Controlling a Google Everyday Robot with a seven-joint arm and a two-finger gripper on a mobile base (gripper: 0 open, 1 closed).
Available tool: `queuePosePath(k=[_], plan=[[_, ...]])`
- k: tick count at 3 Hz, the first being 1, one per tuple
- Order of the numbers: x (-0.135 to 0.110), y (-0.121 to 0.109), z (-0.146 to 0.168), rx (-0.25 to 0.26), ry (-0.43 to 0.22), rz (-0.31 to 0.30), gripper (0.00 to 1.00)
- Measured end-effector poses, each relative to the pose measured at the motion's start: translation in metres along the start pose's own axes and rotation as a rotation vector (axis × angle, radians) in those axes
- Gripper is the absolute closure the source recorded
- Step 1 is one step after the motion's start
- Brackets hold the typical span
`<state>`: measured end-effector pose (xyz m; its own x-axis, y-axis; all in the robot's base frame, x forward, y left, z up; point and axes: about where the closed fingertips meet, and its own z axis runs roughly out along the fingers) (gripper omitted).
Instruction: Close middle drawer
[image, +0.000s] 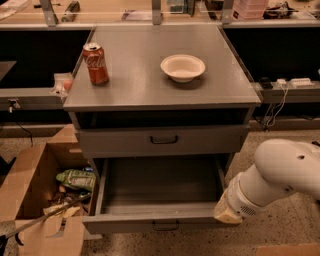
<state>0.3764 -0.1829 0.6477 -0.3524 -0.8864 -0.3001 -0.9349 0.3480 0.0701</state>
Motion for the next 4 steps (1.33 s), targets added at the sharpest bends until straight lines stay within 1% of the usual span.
queuePosePath(k=[1,2,3,4], plan=[[0.024,0.019,0.08,-0.072,-0.022,0.071,1.0],[0.025,0.019,0.084,-0.072,-0.021,0.076,1.0],[0.04,0.011,0.136,-0.069,-0.012,0.142,1.0],[0.066,-0.011,0.222,-0.056,-0.047,0.28,1.0]])
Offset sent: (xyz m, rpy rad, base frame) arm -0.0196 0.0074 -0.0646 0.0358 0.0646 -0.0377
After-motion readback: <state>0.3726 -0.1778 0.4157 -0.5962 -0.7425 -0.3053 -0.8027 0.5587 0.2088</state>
